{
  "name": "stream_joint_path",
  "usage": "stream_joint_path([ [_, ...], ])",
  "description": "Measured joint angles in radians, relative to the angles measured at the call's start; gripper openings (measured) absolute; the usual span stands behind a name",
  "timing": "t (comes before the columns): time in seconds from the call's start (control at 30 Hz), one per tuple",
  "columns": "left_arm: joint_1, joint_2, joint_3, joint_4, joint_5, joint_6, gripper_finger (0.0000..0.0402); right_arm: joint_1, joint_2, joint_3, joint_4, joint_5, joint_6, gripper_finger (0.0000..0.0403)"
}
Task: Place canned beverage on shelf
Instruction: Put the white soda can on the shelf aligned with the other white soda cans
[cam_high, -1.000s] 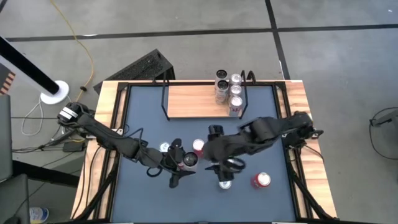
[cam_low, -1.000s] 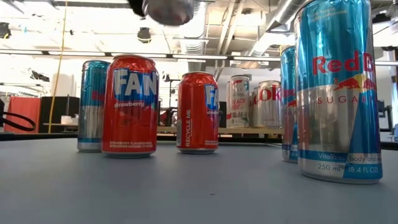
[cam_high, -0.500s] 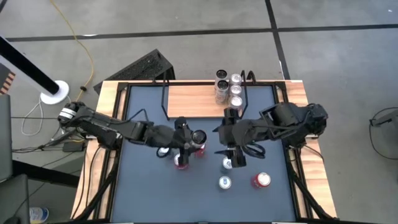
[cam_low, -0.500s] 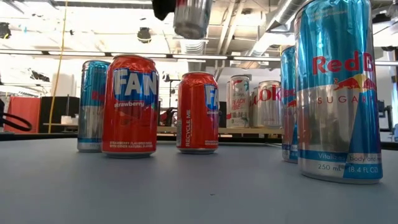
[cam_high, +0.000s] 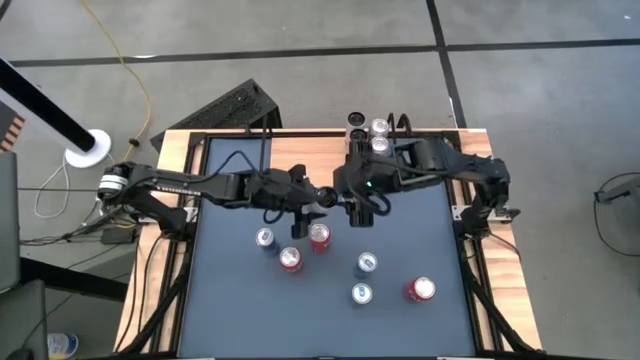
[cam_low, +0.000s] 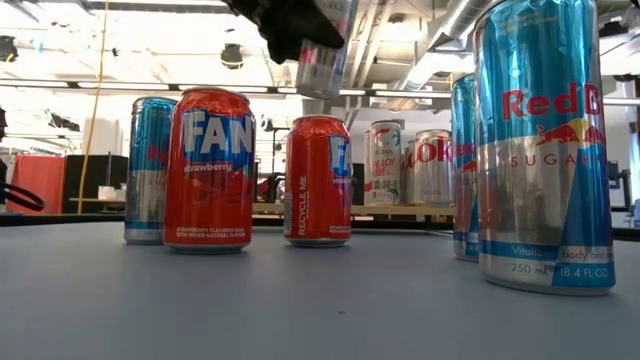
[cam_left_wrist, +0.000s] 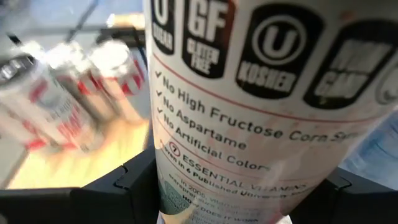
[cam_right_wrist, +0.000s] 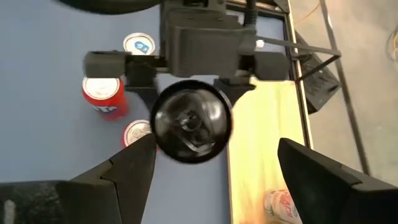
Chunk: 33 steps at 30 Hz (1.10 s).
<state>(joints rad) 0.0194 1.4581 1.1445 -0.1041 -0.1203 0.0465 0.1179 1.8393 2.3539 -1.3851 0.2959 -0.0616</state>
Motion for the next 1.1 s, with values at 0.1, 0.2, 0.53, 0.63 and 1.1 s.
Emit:
stream_joint_path([
  [0.1, 0.041, -0.001, 0.001, -0.021, 0.013, 0.021, 0.0242, -0.029, -0.002, 0.000, -0.001, -0.040, 0.000, 0.0322],
  [0.2, 0.076, 0.000, -0.002, -0.020, 0.040, 0.034, 0.0242, -0.041, -0.002, 0.000, -0.002, -0.052, 0.000, 0.0322],
  [0.53, 0.123, 0.000, -0.003, -0.013, 0.088, 0.046, 0.0242, -0.049, 0.030, -0.006, 0.010, -0.043, -0.077, 0.0322],
  [0.63, 0.123, 0.000, -0.003, -0.013, 0.093, 0.046, 0.0242, -0.053, 0.046, -0.004, 0.008, 0.024, -0.130, 0.0322],
  [1.1, 0.120, 0.000, -0.003, -0.018, 0.095, 0.081, 0.0243, -0.068, 0.063, -0.004, 0.022, 0.014, -0.114, 0.0322],
])
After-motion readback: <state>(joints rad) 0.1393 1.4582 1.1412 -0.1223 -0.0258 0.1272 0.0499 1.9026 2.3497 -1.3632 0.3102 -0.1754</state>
